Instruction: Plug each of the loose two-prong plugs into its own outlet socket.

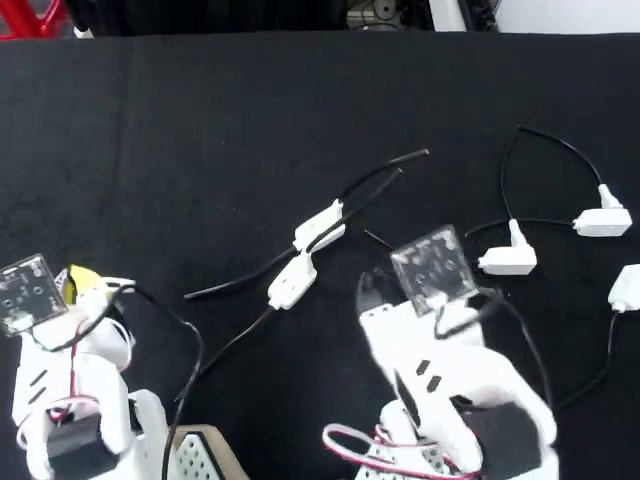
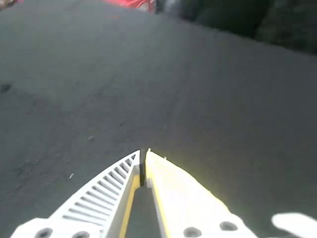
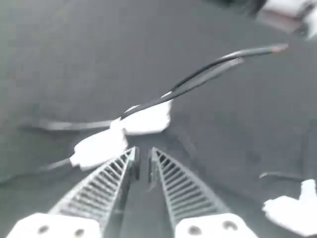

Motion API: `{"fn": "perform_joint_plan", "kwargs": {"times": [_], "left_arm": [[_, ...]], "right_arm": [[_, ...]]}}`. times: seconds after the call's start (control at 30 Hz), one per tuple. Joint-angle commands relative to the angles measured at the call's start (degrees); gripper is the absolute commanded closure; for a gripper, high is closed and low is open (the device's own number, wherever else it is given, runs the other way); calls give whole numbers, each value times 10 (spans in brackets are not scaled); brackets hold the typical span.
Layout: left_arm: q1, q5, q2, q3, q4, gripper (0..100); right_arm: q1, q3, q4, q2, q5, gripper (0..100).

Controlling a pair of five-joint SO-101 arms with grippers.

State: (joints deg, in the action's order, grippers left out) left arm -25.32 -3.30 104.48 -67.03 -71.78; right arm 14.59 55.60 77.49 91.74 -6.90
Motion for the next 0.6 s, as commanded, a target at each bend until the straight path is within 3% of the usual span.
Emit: {"fn": "perform_joint_plan", "kwargs": {"times": [0.0,0.13,0.4,0.57], "left_arm": [[58,0,0,54,-11,968],[97,6,0,-11,23,968],[124,61,1,-195,127,971],[124,87,1,-256,157,971]], "right_arm": [[-73,118,-118,96,-32,959],[-111,252,-193,171,-54,959],[-113,408,-197,160,-55,957],[-113,409,-114,158,-55,957]]}}
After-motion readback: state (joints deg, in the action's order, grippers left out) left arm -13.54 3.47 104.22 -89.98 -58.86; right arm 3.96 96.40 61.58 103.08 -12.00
